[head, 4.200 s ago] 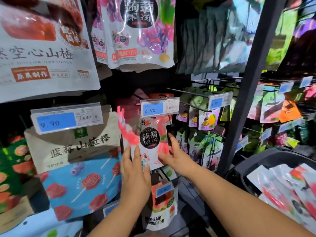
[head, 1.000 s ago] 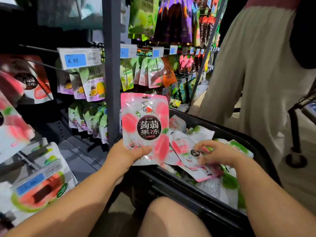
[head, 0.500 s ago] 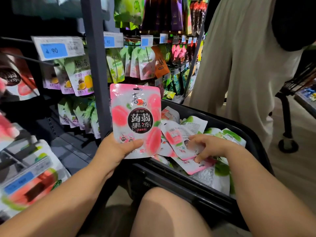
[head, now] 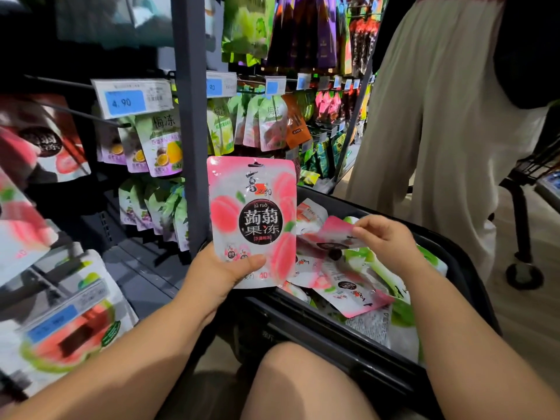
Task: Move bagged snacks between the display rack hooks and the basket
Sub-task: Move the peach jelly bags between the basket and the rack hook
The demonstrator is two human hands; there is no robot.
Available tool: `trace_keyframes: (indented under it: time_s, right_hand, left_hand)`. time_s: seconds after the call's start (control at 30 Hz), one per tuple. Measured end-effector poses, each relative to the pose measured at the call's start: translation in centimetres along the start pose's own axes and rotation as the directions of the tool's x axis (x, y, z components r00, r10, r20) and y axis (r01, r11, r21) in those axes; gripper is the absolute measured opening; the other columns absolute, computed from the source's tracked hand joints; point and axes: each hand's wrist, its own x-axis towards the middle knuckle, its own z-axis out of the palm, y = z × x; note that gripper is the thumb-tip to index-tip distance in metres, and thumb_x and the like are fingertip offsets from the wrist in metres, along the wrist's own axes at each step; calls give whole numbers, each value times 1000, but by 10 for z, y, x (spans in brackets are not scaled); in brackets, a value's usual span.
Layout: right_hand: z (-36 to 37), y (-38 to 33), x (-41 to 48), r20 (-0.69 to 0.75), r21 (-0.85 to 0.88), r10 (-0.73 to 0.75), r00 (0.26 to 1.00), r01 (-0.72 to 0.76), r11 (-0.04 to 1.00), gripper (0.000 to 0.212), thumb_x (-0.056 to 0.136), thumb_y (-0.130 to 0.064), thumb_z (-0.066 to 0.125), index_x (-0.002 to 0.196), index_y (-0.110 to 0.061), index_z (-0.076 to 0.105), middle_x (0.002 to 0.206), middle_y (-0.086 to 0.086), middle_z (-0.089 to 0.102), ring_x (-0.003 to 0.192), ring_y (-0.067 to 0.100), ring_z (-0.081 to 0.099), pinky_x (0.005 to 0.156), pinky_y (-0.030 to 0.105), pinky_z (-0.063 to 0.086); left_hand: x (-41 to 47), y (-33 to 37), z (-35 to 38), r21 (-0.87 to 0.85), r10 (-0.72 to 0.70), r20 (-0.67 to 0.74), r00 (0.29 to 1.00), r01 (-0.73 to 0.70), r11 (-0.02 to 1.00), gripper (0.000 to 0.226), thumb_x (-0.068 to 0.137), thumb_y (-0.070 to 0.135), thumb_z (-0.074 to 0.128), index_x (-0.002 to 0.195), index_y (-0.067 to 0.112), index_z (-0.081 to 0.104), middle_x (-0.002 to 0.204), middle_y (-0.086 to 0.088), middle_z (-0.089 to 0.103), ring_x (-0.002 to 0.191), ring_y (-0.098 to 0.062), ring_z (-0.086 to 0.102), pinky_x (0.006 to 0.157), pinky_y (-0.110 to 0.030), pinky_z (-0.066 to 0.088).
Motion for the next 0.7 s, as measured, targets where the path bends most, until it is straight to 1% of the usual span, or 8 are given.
trace_keyframes:
  time_s: [0.13,0.2,0.27,0.4,0.47,0.53,0.6,0.7]
  right_hand:
    - [-3,-32,9,-158,-142,-186,970,164,976,15,92,-23,68,79,-31,68,70,-17,64,68,15,62,70,38,52]
    - [-9,-47,14,-195,-232,-249,949,202,951,8,92,-26,68,84,-28,71,70,-18,63,70,14,59,70,37,51]
    - [-16,-58,19,-210,-281,-287,935,224,933,8,91,-28,68,84,-32,70,72,-18,64,74,14,60,72,36,51]
    - [-21,-72,28,-171,-231,-281,944,239,943,16,89,-31,70,79,-41,64,73,-22,66,73,8,61,70,32,49]
    - [-14,-78,27,-98,-238,-272,957,243,940,13,88,-30,71,79,-39,67,73,-25,64,73,-4,59,70,28,48]
    - [-3,-76,26,-55,-229,-273,960,254,940,7,87,-29,72,82,-33,73,75,-22,67,73,-3,61,73,29,51]
    - [7,-70,23,-80,-188,-268,960,249,950,9,86,-26,74,79,-33,73,76,-18,69,74,2,63,76,31,53]
    - [13,-62,22,-243,-74,-207,948,195,978,23,78,-29,81,71,-43,64,74,-21,67,73,-5,61,72,23,51]
  left_hand:
    - [0,1,-3,25,8,-44,999,-7,1000,41,73,-4,78,108,15,69,100,-6,76,95,-24,72,82,-35,57]
    - [2,2,-6,49,18,-64,998,-14,999,44,72,-2,80,111,14,69,102,-5,76,97,-24,72,87,-38,55]
    - [2,4,-8,65,28,-87,996,-22,998,45,71,-2,80,110,15,69,101,-4,76,97,-23,72,87,-39,55]
    - [4,5,-11,123,43,-122,992,-28,992,43,68,2,85,105,18,71,97,-2,77,95,-22,72,86,-38,56]
    - [5,4,-14,183,46,-132,990,-21,983,43,64,11,90,102,19,72,95,0,77,93,-21,72,85,-38,56]
    - [6,3,-15,225,41,-137,990,-9,974,41,64,15,91,101,20,72,92,2,77,89,-20,72,82,-35,56]
    - [6,3,-14,232,33,-126,992,-3,973,44,60,20,92,100,20,73,91,2,77,87,-19,72,80,-34,55]
    - [8,4,-13,223,13,-113,993,12,975,47,57,22,92,99,19,73,91,0,77,85,-19,71,78,-35,55]
